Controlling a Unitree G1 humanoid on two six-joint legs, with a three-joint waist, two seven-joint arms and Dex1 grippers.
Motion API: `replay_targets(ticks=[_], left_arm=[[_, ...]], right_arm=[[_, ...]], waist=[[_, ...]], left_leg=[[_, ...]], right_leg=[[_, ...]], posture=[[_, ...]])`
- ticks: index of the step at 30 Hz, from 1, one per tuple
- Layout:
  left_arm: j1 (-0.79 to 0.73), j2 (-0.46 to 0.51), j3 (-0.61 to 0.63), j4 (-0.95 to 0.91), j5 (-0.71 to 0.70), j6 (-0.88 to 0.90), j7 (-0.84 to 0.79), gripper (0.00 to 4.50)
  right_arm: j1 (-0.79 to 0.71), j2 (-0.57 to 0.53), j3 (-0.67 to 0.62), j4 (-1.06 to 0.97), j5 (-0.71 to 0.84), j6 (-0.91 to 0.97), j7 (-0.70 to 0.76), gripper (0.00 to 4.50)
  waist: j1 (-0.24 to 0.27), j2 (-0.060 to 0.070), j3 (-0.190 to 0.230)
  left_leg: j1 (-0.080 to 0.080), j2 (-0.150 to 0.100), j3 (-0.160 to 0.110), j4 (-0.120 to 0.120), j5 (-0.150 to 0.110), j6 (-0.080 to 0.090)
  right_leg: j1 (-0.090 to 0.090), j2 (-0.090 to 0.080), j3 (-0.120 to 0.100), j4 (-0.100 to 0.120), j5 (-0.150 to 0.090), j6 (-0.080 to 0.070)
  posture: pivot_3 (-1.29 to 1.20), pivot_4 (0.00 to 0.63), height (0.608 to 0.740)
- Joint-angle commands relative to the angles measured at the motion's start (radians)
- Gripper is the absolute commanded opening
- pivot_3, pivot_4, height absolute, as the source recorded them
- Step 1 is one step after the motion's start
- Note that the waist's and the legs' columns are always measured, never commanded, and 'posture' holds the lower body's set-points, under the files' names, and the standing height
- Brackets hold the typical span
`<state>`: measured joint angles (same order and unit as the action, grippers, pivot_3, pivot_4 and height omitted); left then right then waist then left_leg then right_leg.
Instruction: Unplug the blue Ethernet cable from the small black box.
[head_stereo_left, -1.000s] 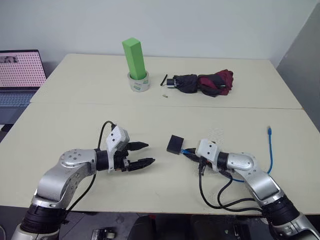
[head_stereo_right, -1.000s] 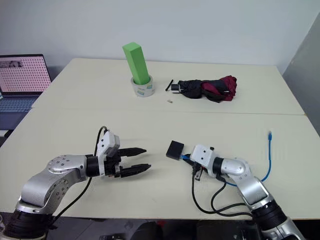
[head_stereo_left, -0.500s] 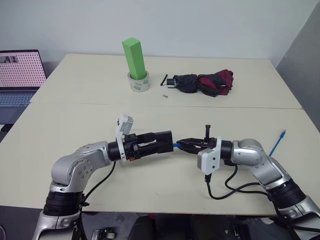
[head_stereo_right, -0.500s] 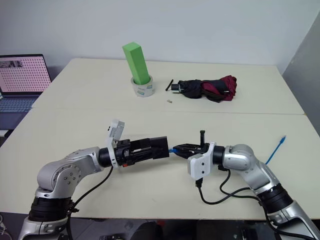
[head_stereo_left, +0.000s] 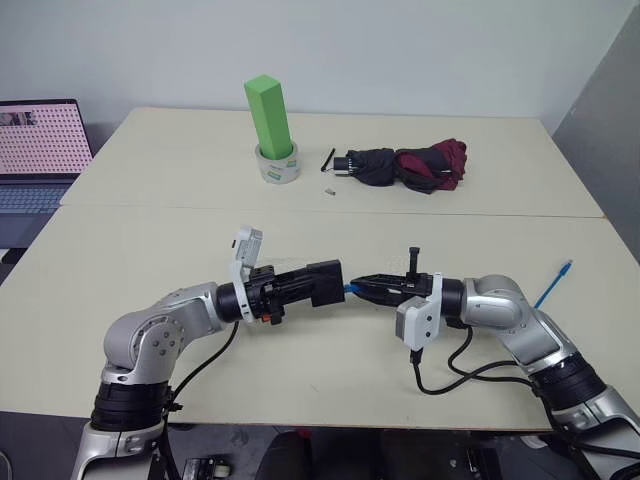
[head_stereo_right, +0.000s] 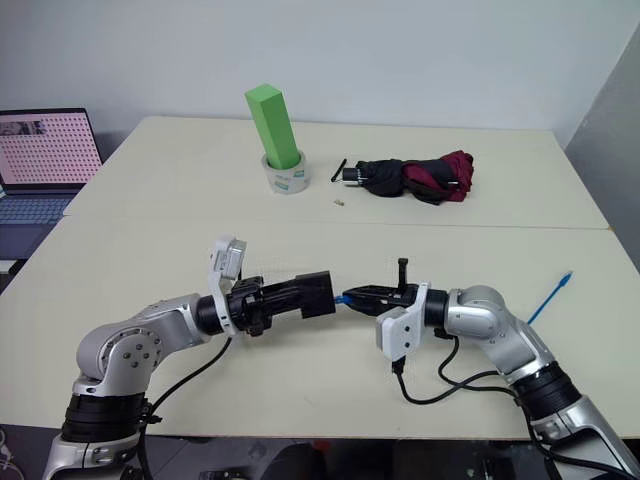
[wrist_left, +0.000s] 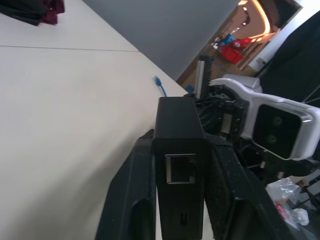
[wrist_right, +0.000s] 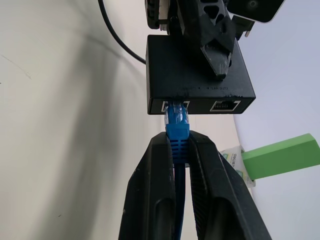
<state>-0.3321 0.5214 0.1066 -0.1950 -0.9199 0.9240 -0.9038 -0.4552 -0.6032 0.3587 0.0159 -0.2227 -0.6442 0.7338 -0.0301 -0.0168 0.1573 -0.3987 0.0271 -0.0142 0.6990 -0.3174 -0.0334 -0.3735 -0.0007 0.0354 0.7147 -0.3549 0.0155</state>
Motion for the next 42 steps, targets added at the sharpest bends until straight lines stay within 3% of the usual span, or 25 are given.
replay_targets(ticks=[1,2,4,6,7,13,18,23,28,42], left_arm=[[-0.015,0.002,0.016,-0.012,-0.021,0.001,-0.001,0.78],[-0.017,0.002,0.014,-0.011,-0.021,0.001,-0.001,0.78],[-0.021,0.002,0.012,-0.008,-0.02,0.002,-0.005,0.78],[-0.027,0.008,0.006,-0.004,-0.015,-0.002,-0.017,0.78],[-0.032,0.011,0.003,-0.001,-0.014,-0.003,-0.025,0.78],[-0.07,0.059,-0.057,0.017,0.04,-0.038,-0.125,0.78],[-0.106,0.107,-0.118,0.032,0.107,-0.1,-0.236,0.78],[-0.142,0.109,-0.134,0.028,0.12,-0.122,-0.28,0.78],[-0.155,0.11,-0.138,0.013,0.122,-0.129,-0.295,0.78],[-0.148,0.113,-0.137,0.007,0.13,-0.138,-0.304,0.78]], right_arm=[[-0.038,0.0,-0.005,-0.017,0.002,-0.046,0.005,0.13],[-0.04,-0.002,-0.001,-0.015,0.0,-0.05,0.01,0.13],[-0.042,-0.005,-0.002,-0.012,-0.002,-0.061,0.011,0.83],[-0.043,-0.017,0.002,-0.018,0.023,-0.038,0.042,1.01],[-0.043,-0.03,0.005,-0.025,0.038,-0.018,0.068,1.34],[0.028,-0.169,-0.041,-0.276,0.355,0.438,0.285,2.42],[0.046,-0.193,-0.137,-0.484,0.772,1.014,0.233,2.42],[0.02,-0.12,-0.195,-0.521,0.983,1.306,0.121,2.42],[0.029,-0.072,-0.203,-0.51,1.051,1.418,0.084,2.42],[0.02,-0.014,-0.217,-0.444,1.042,1.475,0.096,2.42]], waist=[[0.0,0.0,0.0],[0.0,0.0,0.0],[0.0,0.0,0.0],[0.0,0.0,0.0],[0.0,0.0,0.0],[0.003,0.0,0.0],[0.001,0.0,0.0],[0.001,0.0,0.0],[0.001,0.0,0.0],[0.001,0.0,0.0]], left_leg=[[0.0,0.0,0.0,0.0,0.0,0.0],[0.0,0.0,0.0,0.0,0.0,0.0],[0.0,0.0,0.0,0.0,0.0,0.0],[0.0,0.0,0.0,0.0,0.0,0.0],[0.0,0.0,0.0,0.0,0.0,0.0],[0.0,0.0,0.0,0.0,0.0,0.0],[0.0,0.0,0.0,0.0,0.0,0.0],[-0.001,0.0,-0.001,0.0,0.0,0.0],[-0.001,-0.001,-0.001,0.0,0.0,0.0],[-0.001,-0.001,-0.001,0.0,0.0,0.001]], right_leg=[[0.0,0.0,0.0,0.0,0.0,0.0],[0.0,0.0,0.0,0.0,0.0,0.0],[0.0,0.0,0.0,0.0,0.0,0.0],[0.0,0.0,0.0,0.0,0.0,0.0],[0.0,0.0,0.0,0.0,0.0,0.0],[0.001,0.0,0.0,-0.001,0.0,0.0],[0.001,0.0,0.0,0.0,0.0,0.0],[0.001,0.0,-0.001,-0.001,0.0,0.0],[0.0,0.0,-0.001,-0.002,0.0,0.0],[0.0,0.0,-0.001,-0.002,0.0,0.0]], posture=[[0.0,0.15,0.74],[0.0,0.15,0.74],[0.0,0.15,0.74],[0.0,0.15,0.74],[0.0,0.15,0.74],[0.0,0.15,0.74],[0.0,0.15,0.74],[0.0,0.15,0.74],[0.0,0.15,0.74],[0.0,0.15,0.74]])
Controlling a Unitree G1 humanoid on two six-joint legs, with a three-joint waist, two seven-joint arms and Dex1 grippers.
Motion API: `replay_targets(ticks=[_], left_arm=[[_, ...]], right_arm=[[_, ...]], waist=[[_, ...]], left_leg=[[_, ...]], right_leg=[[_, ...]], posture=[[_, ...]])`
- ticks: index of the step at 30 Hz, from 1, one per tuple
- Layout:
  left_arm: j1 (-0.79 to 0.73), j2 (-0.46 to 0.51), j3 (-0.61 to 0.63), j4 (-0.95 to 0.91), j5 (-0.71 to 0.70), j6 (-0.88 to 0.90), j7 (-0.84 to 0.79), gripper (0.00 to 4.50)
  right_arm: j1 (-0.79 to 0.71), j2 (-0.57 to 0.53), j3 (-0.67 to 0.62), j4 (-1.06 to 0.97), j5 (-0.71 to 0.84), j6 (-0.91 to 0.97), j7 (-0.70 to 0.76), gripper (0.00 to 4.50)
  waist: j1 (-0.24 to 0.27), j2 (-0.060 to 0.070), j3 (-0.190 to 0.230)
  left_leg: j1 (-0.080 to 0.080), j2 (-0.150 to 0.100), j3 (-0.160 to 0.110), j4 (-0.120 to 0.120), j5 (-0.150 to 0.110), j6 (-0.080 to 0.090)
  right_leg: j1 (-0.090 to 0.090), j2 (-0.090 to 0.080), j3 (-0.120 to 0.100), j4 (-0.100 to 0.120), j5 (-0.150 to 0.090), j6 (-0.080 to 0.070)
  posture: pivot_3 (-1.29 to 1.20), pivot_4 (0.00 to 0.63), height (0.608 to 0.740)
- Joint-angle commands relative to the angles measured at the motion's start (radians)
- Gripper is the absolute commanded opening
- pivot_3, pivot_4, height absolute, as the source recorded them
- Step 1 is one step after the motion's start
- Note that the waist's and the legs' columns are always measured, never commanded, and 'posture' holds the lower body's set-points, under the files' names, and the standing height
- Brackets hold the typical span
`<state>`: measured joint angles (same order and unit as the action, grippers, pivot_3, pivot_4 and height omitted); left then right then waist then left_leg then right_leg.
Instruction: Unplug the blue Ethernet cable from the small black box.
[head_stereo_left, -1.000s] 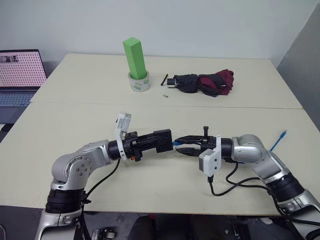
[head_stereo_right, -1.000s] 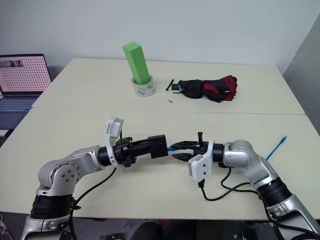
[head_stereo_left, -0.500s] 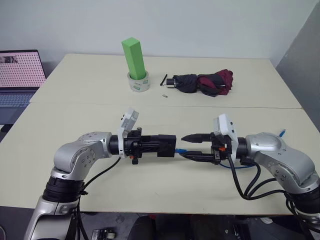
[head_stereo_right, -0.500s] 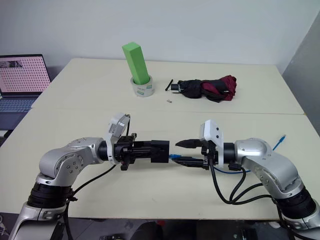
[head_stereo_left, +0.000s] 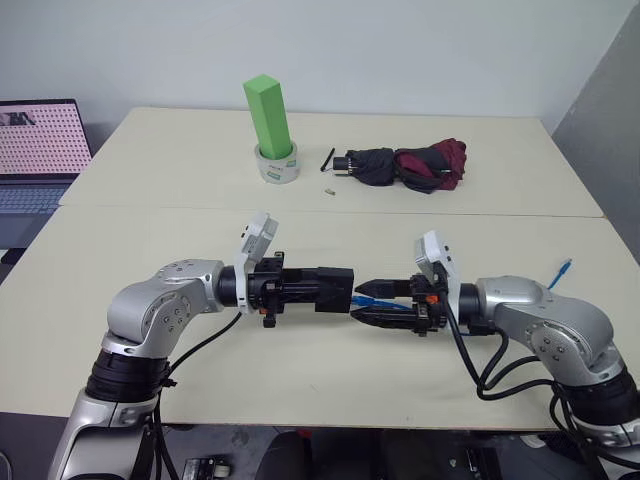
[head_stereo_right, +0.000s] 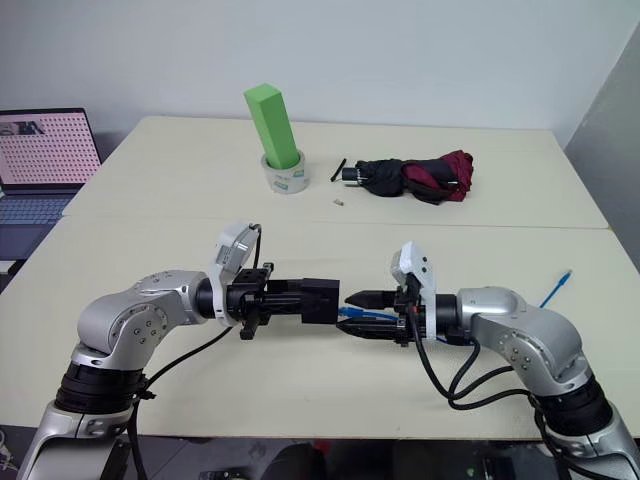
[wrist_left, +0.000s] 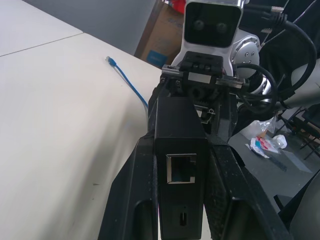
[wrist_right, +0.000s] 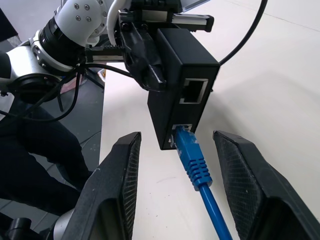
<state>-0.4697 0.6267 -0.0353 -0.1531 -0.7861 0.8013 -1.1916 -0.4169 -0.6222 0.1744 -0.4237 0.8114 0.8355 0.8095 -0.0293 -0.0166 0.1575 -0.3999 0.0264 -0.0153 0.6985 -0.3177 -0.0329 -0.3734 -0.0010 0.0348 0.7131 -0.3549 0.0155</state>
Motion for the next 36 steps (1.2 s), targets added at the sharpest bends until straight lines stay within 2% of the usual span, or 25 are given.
replay_targets(ticks=[1,2,5,11,13,23,36], left_arm=[[-0.01,0.008,0.005,-0.036,-0.003,-0.016,-0.017,0.78],[-0.009,0.009,0.005,-0.037,-0.003,-0.016,-0.017,0.78],[-0.006,0.011,0.004,-0.04,-0.003,-0.017,-0.018,0.78],[-0.002,0.01,0.005,-0.049,-0.003,-0.017,-0.018,0.78],[0.001,0.009,0.004,-0.053,-0.003,-0.017,-0.018,0.78],[0.014,0.006,-0.003,-0.075,-0.003,-0.018,-0.02,0.78],[0.049,0.073,-0.003,-0.023,0.099,-0.132,-0.062,0.78]], right_arm=[[-0.019,0.005,-0.033,-0.001,0.008,-0.004,0.023,2.42],[-0.019,0.005,-0.033,0.0,0.006,-0.005,0.025,2.42],[-0.02,0.003,-0.035,0.007,0.004,-0.004,0.035,1.9],[-0.023,-0.001,-0.037,0.012,0.003,0.0,0.05,0.4],[-0.025,-0.001,-0.036,0.012,0.001,0.002,0.056,0.07],[-0.048,0.002,-0.032,0.022,0.005,0.032,0.076,0.06],[-0.009,-0.101,-0.066,0.097,-0.072,-0.006,0.153,0.06]], waist=[[0.0,0.0,0.0],[0.0,0.0,0.0],[0.0,0.0,0.0],[0.0,0.0,0.0],[0.0,0.0,0.0],[0.0,0.0,0.0],[0.0,0.0,0.0]], left_leg=[[0.0,0.0,0.0,0.0,0.0,0.0],[0.0,0.0,0.0,0.0,0.0,0.0],[0.0,0.0,0.0,0.0,0.0,0.0],[0.0,0.0,0.0,0.0,0.0,0.0],[0.0,0.0,0.0,0.0,0.0,0.0],[0.0,0.0,0.0,0.0,0.0,0.0],[0.0,0.0,0.0,-0.001,0.0,0.0]], right_leg=[[0.0,0.0,0.0,0.0,0.0,0.0],[0.0,0.0,0.0,0.0,0.0,0.0],[0.0,0.0,0.0,0.0,0.0,0.0],[0.0,0.0,0.0,0.0,0.0,0.0],[0.0,0.0,0.0,0.0,0.0,0.0],[0.0,0.0,0.0,0.0,0.0,0.0],[0.0,0.0,0.0,-0.001,0.0,0.0]], posture=[[0.0,0.15,0.74],[0.0,0.15,0.74],[0.0,0.15,0.74],[0.0,0.15,0.74],[0.0,0.15,0.74],[0.0,0.15,0.74],[0.0,0.15,0.74]])
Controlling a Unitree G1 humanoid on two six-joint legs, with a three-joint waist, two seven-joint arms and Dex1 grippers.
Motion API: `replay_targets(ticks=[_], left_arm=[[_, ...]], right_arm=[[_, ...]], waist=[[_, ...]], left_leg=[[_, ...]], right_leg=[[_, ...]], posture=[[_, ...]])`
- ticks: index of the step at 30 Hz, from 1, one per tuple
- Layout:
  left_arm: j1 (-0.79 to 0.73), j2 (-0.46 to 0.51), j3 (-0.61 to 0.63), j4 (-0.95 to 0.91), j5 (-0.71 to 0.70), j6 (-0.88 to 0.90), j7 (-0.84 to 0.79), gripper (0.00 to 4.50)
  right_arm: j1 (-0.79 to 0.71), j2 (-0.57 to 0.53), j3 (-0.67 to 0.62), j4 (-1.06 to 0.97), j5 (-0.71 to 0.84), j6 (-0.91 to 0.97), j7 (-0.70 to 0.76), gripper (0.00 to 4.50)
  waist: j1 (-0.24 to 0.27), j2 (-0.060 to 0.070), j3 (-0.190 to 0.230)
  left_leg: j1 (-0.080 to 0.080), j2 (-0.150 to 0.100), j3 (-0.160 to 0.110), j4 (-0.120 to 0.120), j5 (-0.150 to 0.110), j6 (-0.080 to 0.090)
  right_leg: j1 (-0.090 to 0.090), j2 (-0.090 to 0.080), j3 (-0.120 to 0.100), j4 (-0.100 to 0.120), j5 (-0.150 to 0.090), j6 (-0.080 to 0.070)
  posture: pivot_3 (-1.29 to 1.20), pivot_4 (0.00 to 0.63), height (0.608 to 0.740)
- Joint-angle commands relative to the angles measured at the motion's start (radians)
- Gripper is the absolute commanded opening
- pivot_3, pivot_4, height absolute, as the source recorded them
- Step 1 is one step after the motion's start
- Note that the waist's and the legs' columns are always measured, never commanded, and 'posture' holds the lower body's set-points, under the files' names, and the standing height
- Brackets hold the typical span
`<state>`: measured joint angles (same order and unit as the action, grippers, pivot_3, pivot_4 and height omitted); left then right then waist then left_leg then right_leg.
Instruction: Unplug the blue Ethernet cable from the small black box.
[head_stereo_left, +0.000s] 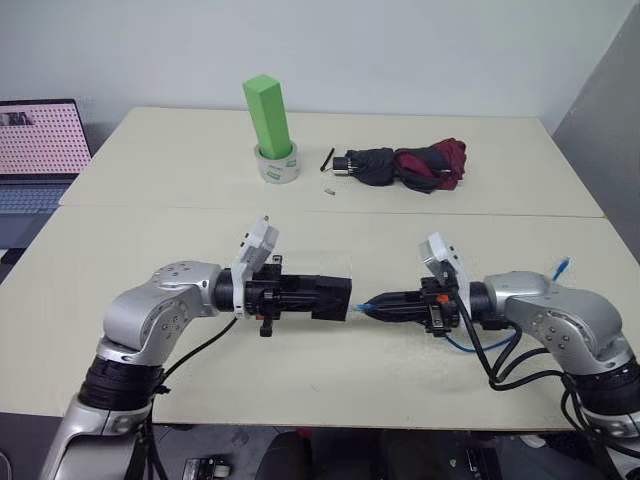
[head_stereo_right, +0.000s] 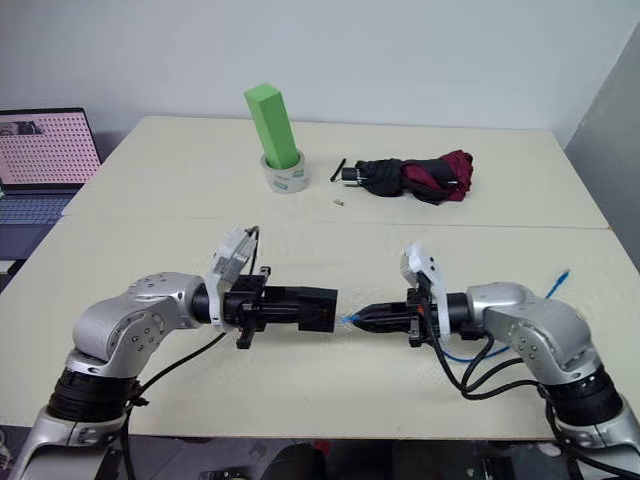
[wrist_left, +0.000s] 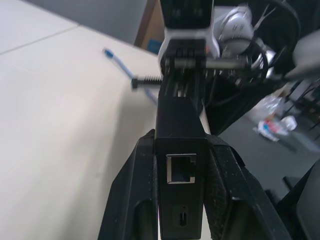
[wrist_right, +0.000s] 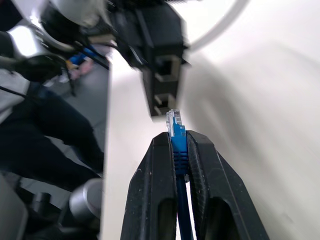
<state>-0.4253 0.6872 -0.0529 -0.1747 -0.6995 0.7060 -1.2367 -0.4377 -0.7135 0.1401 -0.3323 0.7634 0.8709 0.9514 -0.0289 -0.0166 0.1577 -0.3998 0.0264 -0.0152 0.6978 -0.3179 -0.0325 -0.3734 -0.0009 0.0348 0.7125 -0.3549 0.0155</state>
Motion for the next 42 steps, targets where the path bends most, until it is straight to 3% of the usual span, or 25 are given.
replay_targets(ticks=[1,5,9,13,15,17,19,24,29,33,42], left_arm=[[0.007,0.014,0.015,0.0,0.016,-0.041,-0.017,0.78],[0.019,0.018,0.009,0.005,0.042,-0.064,-0.013,0.78],[0.029,0.002,-0.003,0.025,0.098,-0.114,0.02,0.78],[0.024,-0.032,-0.02,0.063,0.177,-0.195,0.066,0.78],[0.019,-0.054,-0.017,0.086,0.202,-0.228,0.093,0.78],[0.015,-0.073,-0.013,0.109,0.227,-0.261,0.118,0.78],[0.013,-0.091,-0.009,0.13,0.254,-0.299,0.144,0.78],[-0.002,-0.15,0.026,0.219,0.344,-0.424,0.285,0.78],[-0.017,-0.21,0.093,0.334,0.429,-0.568,0.484,0.78],[-0.019,-0.248,0.158,0.451,0.497,-0.702,0.652,0.78],[-0.049,-0.291,0.234,0.673,0.507,-0.821,0.802,0.78]], right_arm=[[0.017,-0.005,-0.036,0.024,-0.05,-0.065,-0.001,0.06],[0.012,0.03,-0.027,0.143,-0.212,-0.206,-0.095,0.06],[-0.04,0.08,0.01,0.408,-0.507,-0.455,-0.325,0.06],[-0.078,0.104,-0.03,0.57,-0.618,-0.562,-0.448,0.06],[-0.091,0.105,-0.049,0.616,-0.643,-0.592,-0.472,0.76],[-0.098,0.107,-0.072,0.636,-0.65,-0.607,-0.484,1.19],[-0.094,0.11,-0.095,0.619,-0.625,-0.585,-0.46,1.71],[-0.025,0.039,-0.091,0.414,-0.532,-0.497,-0.245,2.76],[0.026,-0.004,-0.103,0.184,-0.422,-0.409,-0.109,2.78],[0.007,0.051,-0.039,0.02,-0.377,-0.337,-0.108,2.78],[-0.086,0.158,0.059,-0.03,-0.397,-0.268,-0.139,2.78]], waist=[[0.0,0.0,0.0],[0.0,0.0,0.0],[-0.001,0.0,0.0],[0.0,0.001,0.001],[-0.001,0.001,0.001],[-0.002,0.001,0.001],[-0.002,0.001,0.0],[0.0,0.001,0.001],[0.002,0.001,0.0],[-0.002,0.001,0.0],[0.006,-0.001,0.0]], left_leg=[[0.0,0.0,0.0,0.0,0.0,0.0],[0.0,0.0,0.0,0.0,-0.001,0.003],[0.0,0.0,0.001,0.0,0.0,0.0],[0.0,0.0,0.003,0.0,0.0,-0.001],[0.0,0.0,0.003,0.0,0.0,-0.001],[-0.001,0.0,0.004,0.0,0.0,-0.001],[-0.001,0.001,0.004,0.0,0.0,-0.001],[-0.001,0.001,0.004,0.0,0.0,-0.001],[-0.001,0.001,0.004,0.0,0.0,0.0],[0.0,0.001,0.003,0.0,0.0,0.0],[-0.001,-0.001,0.002,0.001,0.0,-0.001]], right_leg=[[0.0,0.0,0.0,0.0,0.0,0.0],[0.0,0.0,0.0,0.0,0.0,0.0],[0.0,0.0,0.001,0.0,0.0,0.0],[-0.002,0.0,0.002,0.001,0.0,0.0],[-0.002,0.0,0.003,0.001,0.0,0.0],[-0.002,0.0,0.003,0.001,0.0,0.0],[-0.003,0.0,0.003,0.001,0.0,0.0],[-0.003,0.0,0.003,0.001,0.0,0.0],[-0.002,0.0,0.003,0.001,0.0,0.0],[-0.003,0.0,0.002,0.002,0.0,0.0],[-0.002,-0.002,0.0,0.001,0.0,0.0]], posture=[[0.0,0.15,0.74],[0.0,0.15,0.74],[0.0,0.15,0.74],[0.0,0.15,0.74],[0.0,0.15,0.74],[0.0,0.15,0.74],[0.0,0.15,0.74],[0.0,0.15,0.74],[0.0,0.15,0.74],[0.0,0.15,0.74],[0.0,0.15,0.74]])
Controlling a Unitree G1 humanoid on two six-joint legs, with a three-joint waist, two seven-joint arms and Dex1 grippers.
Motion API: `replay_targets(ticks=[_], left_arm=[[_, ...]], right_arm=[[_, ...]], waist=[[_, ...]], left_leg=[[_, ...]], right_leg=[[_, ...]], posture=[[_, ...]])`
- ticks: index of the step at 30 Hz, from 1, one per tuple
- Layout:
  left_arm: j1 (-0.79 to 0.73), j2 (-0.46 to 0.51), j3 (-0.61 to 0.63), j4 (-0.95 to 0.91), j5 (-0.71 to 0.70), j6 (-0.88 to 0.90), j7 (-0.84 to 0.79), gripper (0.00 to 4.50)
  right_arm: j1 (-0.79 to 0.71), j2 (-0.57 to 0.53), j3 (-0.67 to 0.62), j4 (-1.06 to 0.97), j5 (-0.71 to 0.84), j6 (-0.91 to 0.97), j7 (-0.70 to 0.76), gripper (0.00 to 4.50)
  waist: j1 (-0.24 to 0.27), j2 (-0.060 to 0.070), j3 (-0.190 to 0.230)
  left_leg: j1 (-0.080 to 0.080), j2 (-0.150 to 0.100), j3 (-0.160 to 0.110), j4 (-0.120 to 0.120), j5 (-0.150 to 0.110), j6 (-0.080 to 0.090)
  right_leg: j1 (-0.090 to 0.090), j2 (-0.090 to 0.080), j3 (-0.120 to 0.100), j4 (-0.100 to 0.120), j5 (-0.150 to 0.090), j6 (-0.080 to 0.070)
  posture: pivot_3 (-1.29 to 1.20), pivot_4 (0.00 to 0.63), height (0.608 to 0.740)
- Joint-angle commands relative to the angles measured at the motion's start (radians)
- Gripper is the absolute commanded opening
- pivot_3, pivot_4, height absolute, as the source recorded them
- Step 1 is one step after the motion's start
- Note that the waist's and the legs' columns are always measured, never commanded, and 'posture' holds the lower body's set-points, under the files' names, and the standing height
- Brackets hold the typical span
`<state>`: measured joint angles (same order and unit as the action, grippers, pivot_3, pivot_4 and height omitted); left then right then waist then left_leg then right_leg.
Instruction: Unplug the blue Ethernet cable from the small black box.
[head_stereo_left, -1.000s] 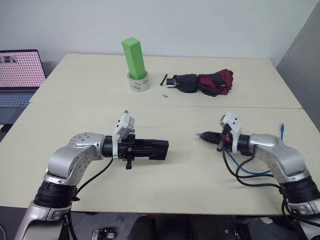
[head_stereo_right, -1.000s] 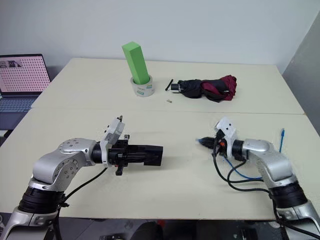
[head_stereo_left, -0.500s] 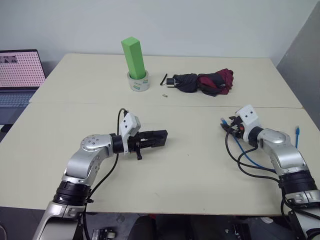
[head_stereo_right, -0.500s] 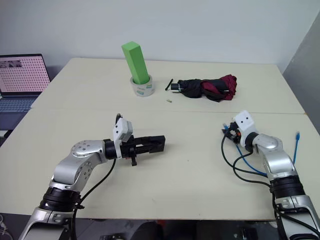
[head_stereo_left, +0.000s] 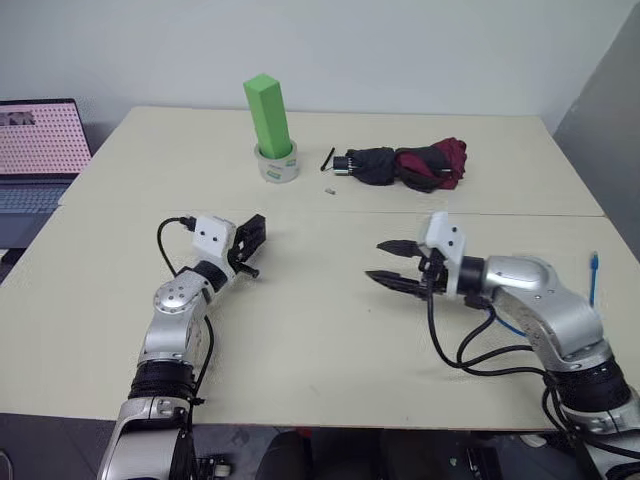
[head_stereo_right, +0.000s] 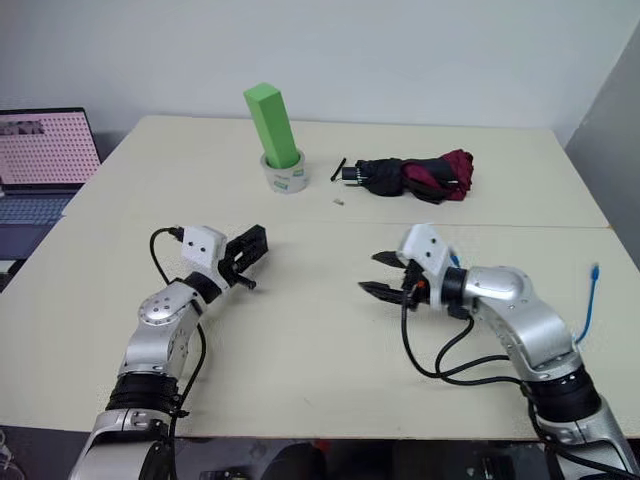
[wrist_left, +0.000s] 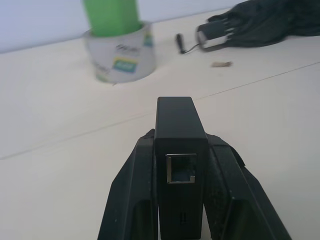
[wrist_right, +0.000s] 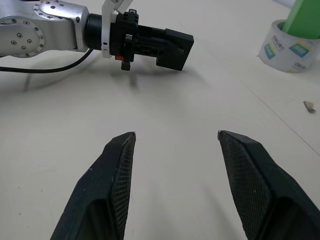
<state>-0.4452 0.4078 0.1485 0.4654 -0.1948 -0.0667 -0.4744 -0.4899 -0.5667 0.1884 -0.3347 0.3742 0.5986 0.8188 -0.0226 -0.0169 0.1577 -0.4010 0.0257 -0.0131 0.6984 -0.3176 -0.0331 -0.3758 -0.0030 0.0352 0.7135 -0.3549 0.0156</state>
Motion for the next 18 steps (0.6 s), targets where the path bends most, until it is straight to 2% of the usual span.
replay_targets(ticks=[1,3,5,7,8,12,18], left_arm=[[-0.029,-0.016,0.034,0.044,0.003,-0.054,0.047,0.78],[-0.024,-0.025,0.041,0.059,-0.004,-0.046,0.057,0.78],[-0.018,-0.03,0.046,0.06,-0.013,-0.03,0.063,1.48],[-0.007,-0.034,0.05,0.049,-0.023,-0.014,0.054,1.78],[0.002,-0.036,0.051,0.038,-0.028,-0.005,0.048,2.17],[0.036,-0.038,0.053,-0.013,-0.035,0.024,0.043,3.02],[0.162,-0.008,0.037,-0.214,-0.011,0.132,0.07,4.44]], right_arm=[[-0.039,0.014,0.016,-0.025,-0.011,0.005,-0.006,2.78],[-0.049,0.017,0.024,-0.021,-0.017,0.006,-0.007,2.78],[-0.052,0.017,0.025,-0.021,-0.019,0.008,-0.008,2.78],[-0.052,0.017,0.025,-0.022,-0.022,0.013,-0.01,2.78],[-0.051,0.017,0.025,-0.023,-0.023,0.016,-0.011,2.78],[-0.045,0.018,0.024,-0.031,-0.026,0.022,-0.014,2.78],[-0.013,0.025,0.016,-0.057,-0.029,0.031,-0.028,2.78]], waist=[[0.0,-0.001,0.0],[-0.003,-0.001,0.0],[-0.004,-0.001,-0.001],[-0.005,-0.001,-0.001],[-0.005,-0.001,-0.001],[-0.006,-0.001,-0.001],[-0.007,-0.001,-0.001]], left_leg=[[0.0,0.0,0.0,0.0,0.0,0.0],[0.0,0.0,0.0,0.0,0.0,0.0],[0.001,0.0,0.0,0.0,0.0,0.0],[0.001,0.0,0.0,0.0,0.0,0.0],[0.001,0.0,0.0,0.0,0.0,0.0],[0.001,0.0,0.0,0.0,0.0,0.0],[0.001,0.001,0.0,0.0,0.0,0.0]], right_leg=[[0.0,0.0,0.0,0.0,0.0,0.0],[0.0,0.0,0.0,0.0,0.0,0.0],[0.0,0.0,0.0,0.001,0.0,0.0],[0.0,0.0,0.0,0.001,0.0,0.0],[0.0,0.0,0.0,0.001,0.0,0.0],[0.0,0.0,-0.001,0.001,0.0,0.0],[0.0,0.0,-0.001,0.001,0.0,0.0]], posture=[[0.0,0.15,0.74],[0.0,0.15,0.74],[0.0,0.15,0.74],[0.0,0.15,0.74],[0.0,0.15,0.74],[0.0,0.15,0.74],[0.0,0.15,0.74]])
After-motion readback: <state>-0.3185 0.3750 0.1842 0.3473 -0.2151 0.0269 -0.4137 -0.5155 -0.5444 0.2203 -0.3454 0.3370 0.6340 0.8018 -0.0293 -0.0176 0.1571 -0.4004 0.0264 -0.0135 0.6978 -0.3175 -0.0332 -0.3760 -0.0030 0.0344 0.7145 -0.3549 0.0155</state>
